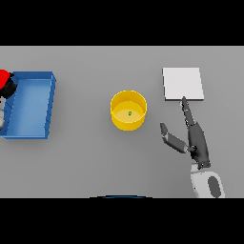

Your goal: Pick up the red beaker and tilt it to pour out 1 green nut into yellow bowl. Pick up the yellow bowl and place it on the metallic measuring scale.

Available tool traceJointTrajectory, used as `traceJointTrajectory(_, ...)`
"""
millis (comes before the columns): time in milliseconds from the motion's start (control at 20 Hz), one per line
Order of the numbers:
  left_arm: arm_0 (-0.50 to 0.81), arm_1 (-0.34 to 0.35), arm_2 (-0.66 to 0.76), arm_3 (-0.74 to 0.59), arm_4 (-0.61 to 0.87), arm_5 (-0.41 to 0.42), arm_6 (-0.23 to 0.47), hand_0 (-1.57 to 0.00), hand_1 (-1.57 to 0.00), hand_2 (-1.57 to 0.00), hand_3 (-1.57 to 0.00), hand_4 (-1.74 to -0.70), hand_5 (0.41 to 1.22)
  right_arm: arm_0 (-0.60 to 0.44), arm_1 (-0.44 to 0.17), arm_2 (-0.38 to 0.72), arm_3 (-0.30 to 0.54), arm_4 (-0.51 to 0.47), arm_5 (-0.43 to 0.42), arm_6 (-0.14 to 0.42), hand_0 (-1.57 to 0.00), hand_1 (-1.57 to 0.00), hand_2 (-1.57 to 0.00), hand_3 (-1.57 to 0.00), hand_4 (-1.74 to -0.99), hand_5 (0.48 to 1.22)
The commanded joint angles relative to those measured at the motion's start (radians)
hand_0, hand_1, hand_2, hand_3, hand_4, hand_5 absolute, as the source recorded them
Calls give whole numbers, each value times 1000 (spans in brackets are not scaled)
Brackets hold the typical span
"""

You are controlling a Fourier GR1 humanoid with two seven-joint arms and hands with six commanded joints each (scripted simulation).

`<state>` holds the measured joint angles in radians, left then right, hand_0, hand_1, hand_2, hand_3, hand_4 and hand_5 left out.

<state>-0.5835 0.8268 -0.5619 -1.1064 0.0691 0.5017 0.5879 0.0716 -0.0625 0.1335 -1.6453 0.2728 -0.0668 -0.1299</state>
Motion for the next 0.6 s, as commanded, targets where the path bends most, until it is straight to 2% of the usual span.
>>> traceJointTrajectory(0, 1, 5, -17, -9, 1, -12, -5, -1571, -1571, -1571, -1555, -1667, 908, 3, 5, 4, -5, 6, -6, -6, 1, 1, 1, 1, -1202, 667)
traceJointTrajectory(50, -6, 11, -33, -18, 6, -43, 8, -1571, -1571, -1571, -1503, -1530, 865, 3, 2, -1, 8, 1, -3, 3, 1, 1, 1, 1, -1197, 664)
traceJointTrajectory(100, -2, 26, -32, -41, 19, -92, 13, -1564, -1449, -1432, -1362, -1374, 830, -1, 3, -2, 6, 1, -4, 6, 1, 1, 1, 1, -1192, 663)
traceJointTrajectory(150, 13, 37, -28, -50, 53, -141, -7, -1457, -1180, -1187, -1129, -1229, 803, 7, 11, 0, 16, -2, -6, -9, 1, 1, 1, 1, -1188, 663)
traceJointTrajectory(250, 23, 66, -29, -85, 97, -230, 3, -932, -755, -767, -722, -1034, 758, 14, 4, -4, 3, -4, -7, -24, 1, 1, 1, 1, -1185, 665)
traceJointTrajectory(300, 26, 70, -36, -103, 106, -251, 13, -746, -604, -613, -577, -968, 740, 11, 9, 3, 9, 9, -13, -11, 1, 1, 1, 1, -1181, 665)
traceJointTrajectory(400, 20, 84, -35, -102, 117, -290, 2, -477, -386, -392, -369, -878, 710, 9, 5, 3, 0, 10, -11, -1, 1, 1, 1, 1, -1184, 667)
traceJointTrajectory(500, 19, 77, -24, -81, 135, -309, -17, -305, -247, -251, -236, -831, 688, 31, 4, 6, -8, 0, -1, -22, 1, 1, 1, 1, -1189, 666)
traceJointTrajectory(550, 22, 84, -18, -86, 144, -315, -23, -244, -197, -200, -189, -815, 684, 25, 7, 7, -6, 9, -9, -9, 1, 1, 1, 1, -1187, 666)
